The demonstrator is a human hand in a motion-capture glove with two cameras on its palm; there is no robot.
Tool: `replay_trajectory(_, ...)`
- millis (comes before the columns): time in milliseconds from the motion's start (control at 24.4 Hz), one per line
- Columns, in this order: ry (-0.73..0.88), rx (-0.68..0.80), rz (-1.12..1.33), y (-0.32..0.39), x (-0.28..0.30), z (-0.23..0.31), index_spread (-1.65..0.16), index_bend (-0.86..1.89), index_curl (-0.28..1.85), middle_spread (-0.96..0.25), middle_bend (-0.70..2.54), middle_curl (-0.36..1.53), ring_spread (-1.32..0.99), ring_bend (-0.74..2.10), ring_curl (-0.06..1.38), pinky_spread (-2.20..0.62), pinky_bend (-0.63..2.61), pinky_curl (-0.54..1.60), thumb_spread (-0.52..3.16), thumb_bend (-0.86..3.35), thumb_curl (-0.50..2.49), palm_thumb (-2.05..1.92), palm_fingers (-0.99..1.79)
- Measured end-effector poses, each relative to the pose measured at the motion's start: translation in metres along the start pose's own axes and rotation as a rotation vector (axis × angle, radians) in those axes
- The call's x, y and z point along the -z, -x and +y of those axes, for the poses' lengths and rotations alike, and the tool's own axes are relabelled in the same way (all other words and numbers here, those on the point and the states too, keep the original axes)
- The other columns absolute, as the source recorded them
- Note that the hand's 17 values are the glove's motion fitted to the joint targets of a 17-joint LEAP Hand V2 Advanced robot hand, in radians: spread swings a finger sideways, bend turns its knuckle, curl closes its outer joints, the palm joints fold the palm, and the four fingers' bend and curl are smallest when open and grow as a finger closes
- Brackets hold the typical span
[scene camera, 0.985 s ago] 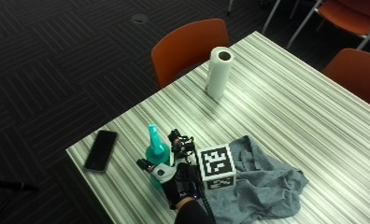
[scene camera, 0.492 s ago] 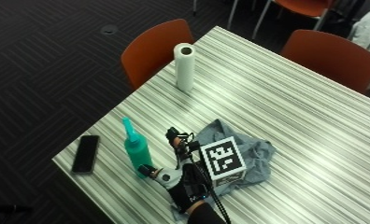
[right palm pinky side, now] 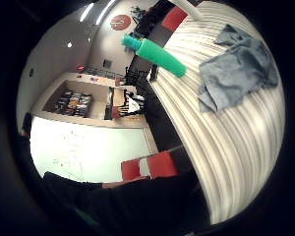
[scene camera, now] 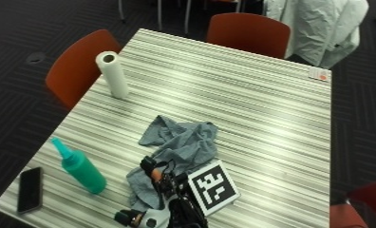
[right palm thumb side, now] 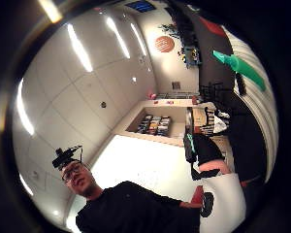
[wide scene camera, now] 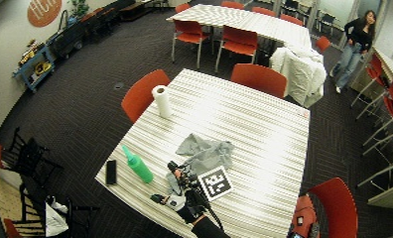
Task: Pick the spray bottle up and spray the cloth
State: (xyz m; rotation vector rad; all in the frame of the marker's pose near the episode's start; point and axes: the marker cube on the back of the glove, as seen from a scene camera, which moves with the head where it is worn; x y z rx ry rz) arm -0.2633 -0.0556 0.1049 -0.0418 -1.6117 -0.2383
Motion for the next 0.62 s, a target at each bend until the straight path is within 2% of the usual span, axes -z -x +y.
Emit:
replay_trajectory(246, 0.098, -0.027, -0.025, 0.008, -0.023, -0.007, -0.38, 0.17, 0.29, -0.11, 0.19, 0.40, 0.05, 0.30, 0.35, 0.20, 0.27, 0.33, 0.88, -0.03, 0.50, 0.89, 0.20)
replay_trajectory(615, 0.103, 0.012, -0.007, 0.022, -0.017, -0.033, -0.38, 0.15, 0.29, -0.10, 0.19, 0.39, 0.07, 0.29, 0.34, 0.21, 0.27, 0.33, 0.88, -0.03, 0.49, 0.90, 0.22)
